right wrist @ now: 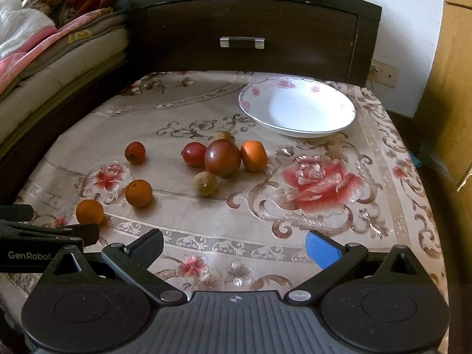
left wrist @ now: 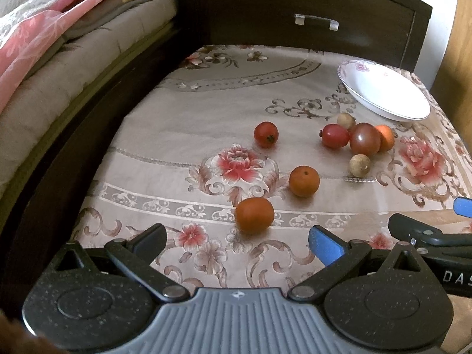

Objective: Organize fruits
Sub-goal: 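Grasp the tangerine with the left tool while the right tool grasps another tangerine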

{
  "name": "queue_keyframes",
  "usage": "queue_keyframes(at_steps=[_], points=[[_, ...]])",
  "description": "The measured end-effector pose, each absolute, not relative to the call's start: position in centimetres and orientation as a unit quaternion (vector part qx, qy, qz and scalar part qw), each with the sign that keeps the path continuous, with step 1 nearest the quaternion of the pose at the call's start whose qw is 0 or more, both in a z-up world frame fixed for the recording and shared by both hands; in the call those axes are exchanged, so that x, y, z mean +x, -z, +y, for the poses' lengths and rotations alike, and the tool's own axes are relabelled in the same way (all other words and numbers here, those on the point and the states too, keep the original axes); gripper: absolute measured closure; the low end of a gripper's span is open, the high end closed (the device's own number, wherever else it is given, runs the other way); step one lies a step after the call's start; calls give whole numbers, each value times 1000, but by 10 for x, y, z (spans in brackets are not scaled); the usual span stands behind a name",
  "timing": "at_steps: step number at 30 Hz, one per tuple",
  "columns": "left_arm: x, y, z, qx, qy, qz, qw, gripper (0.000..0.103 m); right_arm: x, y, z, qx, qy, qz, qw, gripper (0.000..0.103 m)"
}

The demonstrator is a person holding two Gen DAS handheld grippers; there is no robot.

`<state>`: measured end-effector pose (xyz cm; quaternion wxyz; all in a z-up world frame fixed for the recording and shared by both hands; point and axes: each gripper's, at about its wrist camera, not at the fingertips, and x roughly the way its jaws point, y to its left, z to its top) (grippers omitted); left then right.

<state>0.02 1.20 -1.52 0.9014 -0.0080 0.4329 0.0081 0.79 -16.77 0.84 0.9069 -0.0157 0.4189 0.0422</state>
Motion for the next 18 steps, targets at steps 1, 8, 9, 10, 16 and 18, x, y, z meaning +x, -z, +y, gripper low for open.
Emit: queue_keyframes(at_steps=[1, 8, 9, 10, 16, 18], points=[[1, 16, 11, -1, -7, 430, 903, 0, 11, -8, -169, -13, -45, 421, 906, 7], [13, 21, 6, 22, -4, 429, 903, 7, 25, -9, -176, -1, -61, 421, 905, 8], [15, 22, 7, 22, -2, 432, 902, 8, 27, -9, -176, 0, -63, 423, 904, 8], [16, 24, 7, 21, -2, 435, 900, 14, 29, -8, -176, 2, -66, 425, 903, 11], [23, 32, 8, 9, 7, 453, 892, 41, 39, -5, -170, 3, -99, 434, 895, 18], [24, 33, 7, 14, 11, 453, 891, 45, 42, -5, -166, -2, -113, 435, 893, 20]])
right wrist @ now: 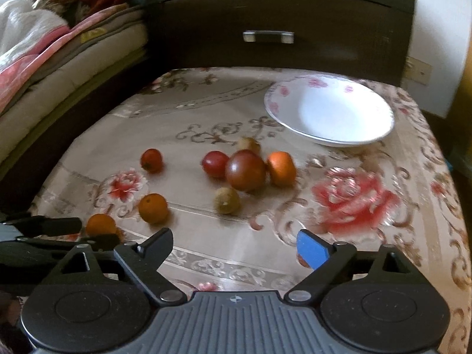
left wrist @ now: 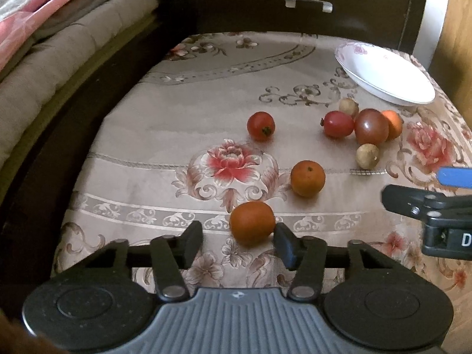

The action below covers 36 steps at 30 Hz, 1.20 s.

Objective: Organize fruits
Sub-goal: 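Grasp the tangerine with the left tool while the right tool grasps another tangerine, then carry both tangerines over the white bowl and open both tools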

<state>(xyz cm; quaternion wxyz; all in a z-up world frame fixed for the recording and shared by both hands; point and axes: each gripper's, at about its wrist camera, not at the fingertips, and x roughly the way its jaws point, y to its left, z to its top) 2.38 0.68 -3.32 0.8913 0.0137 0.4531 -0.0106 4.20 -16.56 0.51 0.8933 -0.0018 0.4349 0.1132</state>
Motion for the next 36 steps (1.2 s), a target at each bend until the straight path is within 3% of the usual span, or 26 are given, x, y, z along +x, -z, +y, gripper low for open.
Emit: queue_keyframes(at_steps=[4, 14, 21, 28, 36], points=[[26, 33, 4, 18, 27, 449, 893, 53, 46, -4, -157, -11, -142, 435, 889, 34], [28, 32, 8, 4, 45, 453, 890, 62, 60, 2, -145, -3, -196, 444, 874, 42], [26, 32, 11, 8, 45, 456, 889, 62, 70, 3, -131, -3, -249, 446, 860, 48], [25, 32, 12, 11, 43, 456, 889, 62, 83, 15, -113, -12, -275, 466, 841, 76], [26, 34, 12, 14, 44, 453, 890, 61, 93, 18, -107, -11, -269, 458, 847, 79]])
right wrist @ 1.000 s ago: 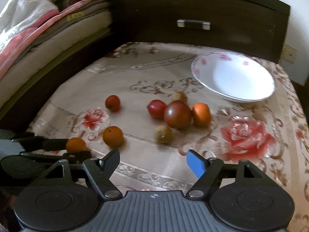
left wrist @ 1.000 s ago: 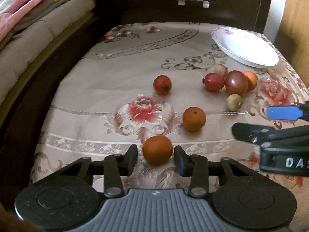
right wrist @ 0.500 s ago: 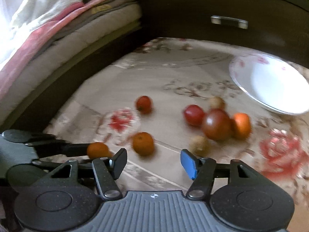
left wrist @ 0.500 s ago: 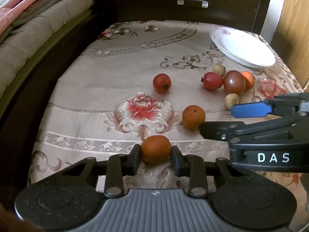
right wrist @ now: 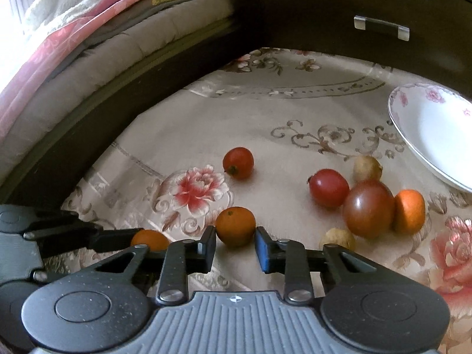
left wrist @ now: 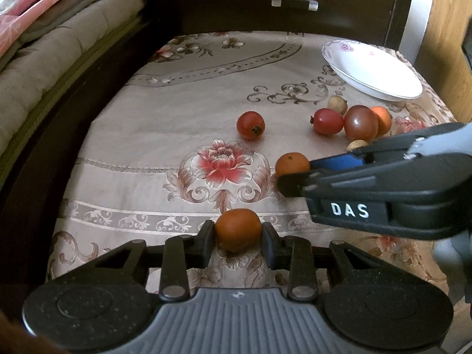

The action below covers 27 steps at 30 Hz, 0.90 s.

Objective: Organize fruits
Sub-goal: 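Carry both tangerines over the white bowl and open both tools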

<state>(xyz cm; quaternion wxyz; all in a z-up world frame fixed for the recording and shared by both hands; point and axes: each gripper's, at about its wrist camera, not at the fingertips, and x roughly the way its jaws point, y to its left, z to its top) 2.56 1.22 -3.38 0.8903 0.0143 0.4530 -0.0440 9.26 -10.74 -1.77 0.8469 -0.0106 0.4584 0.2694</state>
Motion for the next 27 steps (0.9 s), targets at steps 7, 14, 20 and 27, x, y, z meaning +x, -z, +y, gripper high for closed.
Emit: queue_keyframes(at_steps=[7, 14, 20, 27], points=[[24, 34, 11, 15, 43, 452, 891, 61, 94, 19, -104, -16, -270, 453, 849, 78], [25, 32, 13, 11, 48, 453, 890, 62, 92, 16, -111, -8, -264, 463, 846, 80], [27, 23, 8, 10, 62, 437, 897, 62, 80, -1, -133, -5, -242, 458, 855, 80], [39, 15, -6, 3, 93, 435, 896, 62, 76, -19, -164, -19, -212, 452, 866, 80]])
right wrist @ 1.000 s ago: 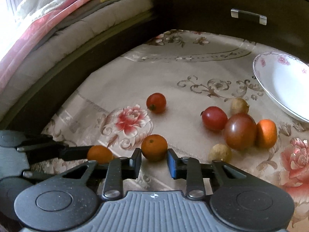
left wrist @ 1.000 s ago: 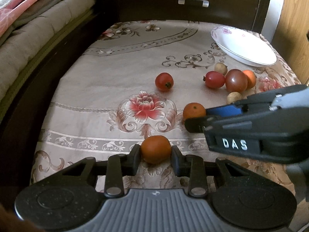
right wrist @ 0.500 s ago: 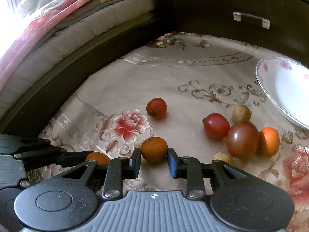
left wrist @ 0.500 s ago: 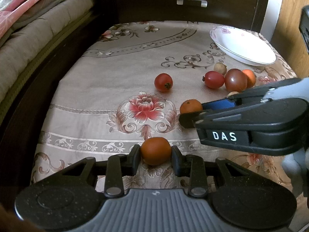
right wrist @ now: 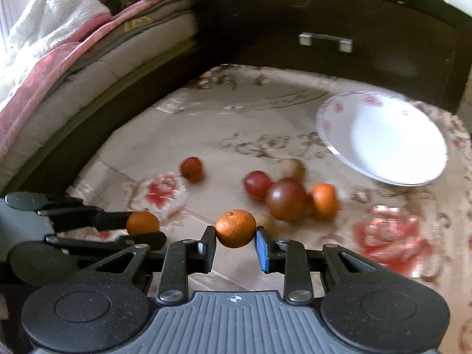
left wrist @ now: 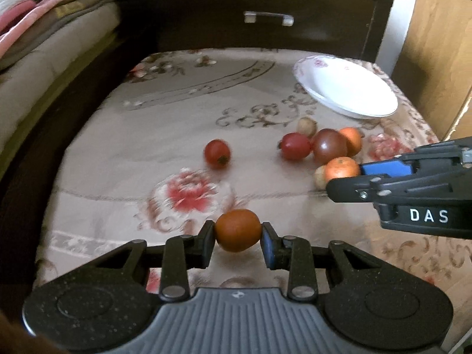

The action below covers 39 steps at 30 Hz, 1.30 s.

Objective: Organize fruits
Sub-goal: 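Carry both tangerines over the white bowl and open both tools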

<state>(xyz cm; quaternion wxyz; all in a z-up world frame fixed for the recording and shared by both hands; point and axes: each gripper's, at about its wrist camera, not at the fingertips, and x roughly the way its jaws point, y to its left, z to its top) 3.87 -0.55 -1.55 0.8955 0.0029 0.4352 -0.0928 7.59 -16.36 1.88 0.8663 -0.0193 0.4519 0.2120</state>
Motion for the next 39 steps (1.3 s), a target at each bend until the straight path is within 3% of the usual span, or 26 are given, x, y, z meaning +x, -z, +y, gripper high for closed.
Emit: queue_keyframes(at_steps=[23, 39], points=[[141, -19, -98, 44, 171, 376, 910, 62, 136, -27, -248, 31, -111, 411, 904, 80], [179, -6, -133, 67, 175, 387, 903, 62, 164, -7, -269, 41, -84, 422, 902, 80]])
